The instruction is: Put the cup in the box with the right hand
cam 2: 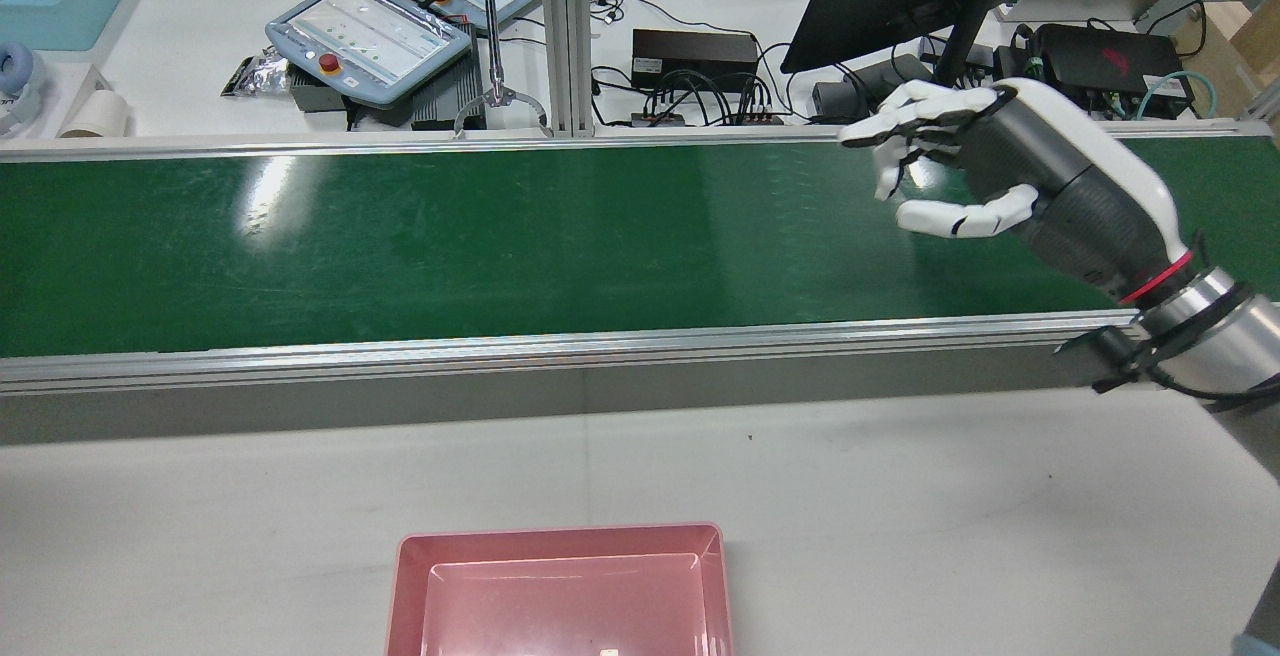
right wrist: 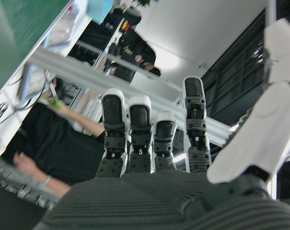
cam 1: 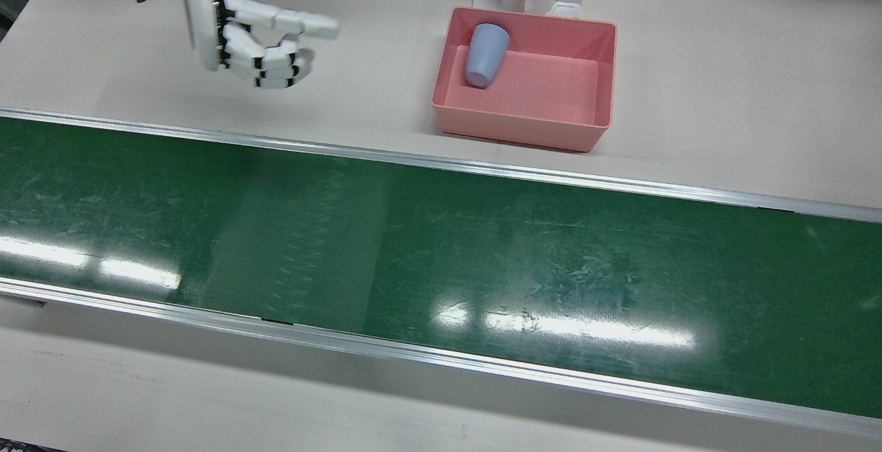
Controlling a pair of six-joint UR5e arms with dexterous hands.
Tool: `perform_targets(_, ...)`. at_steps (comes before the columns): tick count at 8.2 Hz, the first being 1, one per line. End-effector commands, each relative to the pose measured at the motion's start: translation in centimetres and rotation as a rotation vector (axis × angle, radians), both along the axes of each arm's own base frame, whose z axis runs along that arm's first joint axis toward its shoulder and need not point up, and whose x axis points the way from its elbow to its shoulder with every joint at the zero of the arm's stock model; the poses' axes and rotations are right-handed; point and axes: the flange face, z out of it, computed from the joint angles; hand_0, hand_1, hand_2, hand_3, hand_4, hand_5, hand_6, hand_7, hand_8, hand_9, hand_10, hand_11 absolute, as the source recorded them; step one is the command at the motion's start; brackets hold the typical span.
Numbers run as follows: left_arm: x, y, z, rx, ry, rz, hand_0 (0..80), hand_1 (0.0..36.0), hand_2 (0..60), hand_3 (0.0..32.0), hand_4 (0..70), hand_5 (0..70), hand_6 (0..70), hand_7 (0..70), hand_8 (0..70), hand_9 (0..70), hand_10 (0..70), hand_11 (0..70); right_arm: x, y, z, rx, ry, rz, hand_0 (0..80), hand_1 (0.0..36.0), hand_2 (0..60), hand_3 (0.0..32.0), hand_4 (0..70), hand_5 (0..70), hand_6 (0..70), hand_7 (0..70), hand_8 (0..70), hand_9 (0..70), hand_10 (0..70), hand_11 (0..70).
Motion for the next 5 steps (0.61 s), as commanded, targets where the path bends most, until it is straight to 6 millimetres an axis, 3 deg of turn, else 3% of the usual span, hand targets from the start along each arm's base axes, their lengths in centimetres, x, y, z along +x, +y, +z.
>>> perform_targets(1, 0.0, 0.0, 0.0, 0.0, 0.0, 0.0, 0.0, 0.0, 0.0, 0.0, 0.0, 0.0, 0.0, 0.0, 0.0, 0.0, 0.0, 0.0, 11.8, -9.9, 19.8, -0.36, -0.02, 0.164, 41.6, 4.8, 17.2, 0.0, 26.6, 9.5, 29.6, 70.0, 46.9, 70.0, 40.2, 56.6)
perform_targets(2, 0.0, 0.0, 0.1, -0.002, 0.0, 0.0, 0.0, 0.0, 0.0, 0.0, 0.0, 0.0, 0.0, 0.0, 0.0, 0.0, 0.0, 0.0, 12.3, -11.8, 24.8, -0.342, -0.061, 0.142, 44.8, 3.7, 11.8, 0.0, 32.3, 10.6, 32.3, 70.0, 51.0, 70.0, 45.9, 64.7)
perform_targets(3, 0.0, 0.0, 0.2, -0.003, 0.0, 0.0, 0.0, 0.0, 0.0, 0.0, 0.0, 0.0, 0.0, 0.0, 0.0, 0.0, 0.0, 0.0, 12.8, -12.4, 26.7, -0.34, -0.07, 0.147, 44.7, 2.0, 7.1, 0.0, 35.3, 10.1, 32.2, 70.0, 50.8, 70.0, 44.9, 63.0)
perform_targets(4, 0.0, 0.0, 0.1, -0.002, 0.0, 0.0, 0.0, 0.0, 0.0, 0.0, 0.0, 0.0, 0.0, 0.0, 0.0, 0.0, 0.0, 0.0, 14.7, -12.6, 26.4, -0.331, -0.082, 0.179, 41.3, 5.2, 14.8, 0.0, 23.1, 7.9, 23.0, 70.0, 38.5, 63.2, 31.5, 45.3)
perform_targets(5, 0.0, 0.0, 0.1, -0.002, 0.0, 0.0, 0.0, 0.0, 0.0, 0.0, 0.0, 0.0, 0.0, 0.0, 0.0, 0.0, 0.0, 0.0, 16.8, -12.5, 25.5, -0.314, -0.094, 0.211, 42.7, 8.0, 14.5, 0.0, 14.2, 4.5, 10.6, 39.9, 10.5, 22.1, 12.2, 18.6)
